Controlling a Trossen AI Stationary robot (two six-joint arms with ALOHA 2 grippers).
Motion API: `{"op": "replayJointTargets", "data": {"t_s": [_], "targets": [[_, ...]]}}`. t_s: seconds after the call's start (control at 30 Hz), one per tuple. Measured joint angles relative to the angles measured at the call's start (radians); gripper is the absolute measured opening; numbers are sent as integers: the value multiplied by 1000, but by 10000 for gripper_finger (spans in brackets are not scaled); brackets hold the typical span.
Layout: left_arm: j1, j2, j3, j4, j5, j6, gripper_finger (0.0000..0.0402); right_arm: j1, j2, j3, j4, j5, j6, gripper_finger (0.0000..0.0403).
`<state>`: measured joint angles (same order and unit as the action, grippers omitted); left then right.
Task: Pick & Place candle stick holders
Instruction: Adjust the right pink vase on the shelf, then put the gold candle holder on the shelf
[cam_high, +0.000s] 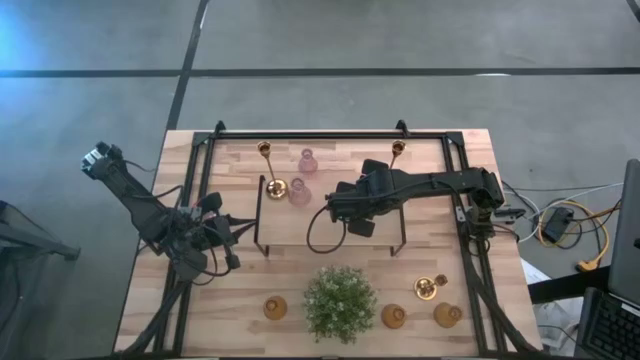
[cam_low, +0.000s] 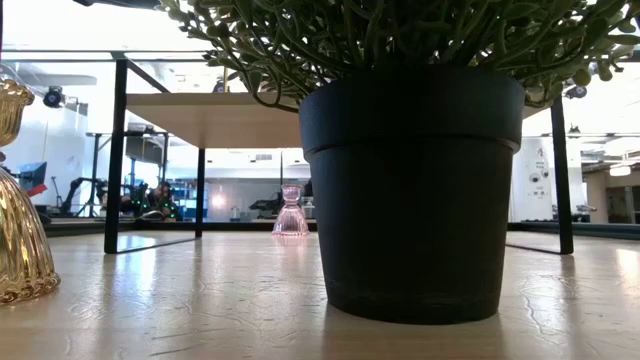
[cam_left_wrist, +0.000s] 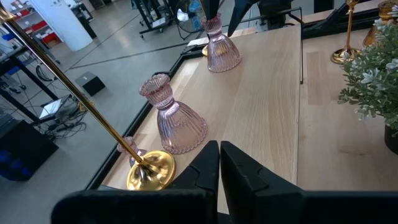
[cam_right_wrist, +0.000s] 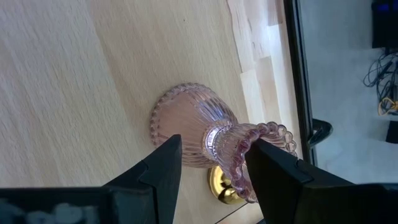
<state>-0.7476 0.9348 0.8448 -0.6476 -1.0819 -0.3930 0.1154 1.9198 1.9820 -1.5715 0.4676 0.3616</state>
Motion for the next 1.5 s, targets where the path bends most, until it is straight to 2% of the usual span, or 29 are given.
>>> {"op": "replayJointTargets", "data": {"t_s": [0.23, 0.53, 1.0, 1.5], "targets": [[0, 0, 0, 0, 0, 0, 21, 0, 0, 8, 1, 2, -2, 165], [0, 0, 0, 0, 0, 0, 21, 0, 0, 9, 0, 19, 1, 140], [0, 0, 0, 0, 0, 0, 21, 14, -3, 51, 1, 45, -20, 177], [0, 0, 0, 0, 0, 0, 21, 24, -26, 54, 1, 82, -22, 180]]}}
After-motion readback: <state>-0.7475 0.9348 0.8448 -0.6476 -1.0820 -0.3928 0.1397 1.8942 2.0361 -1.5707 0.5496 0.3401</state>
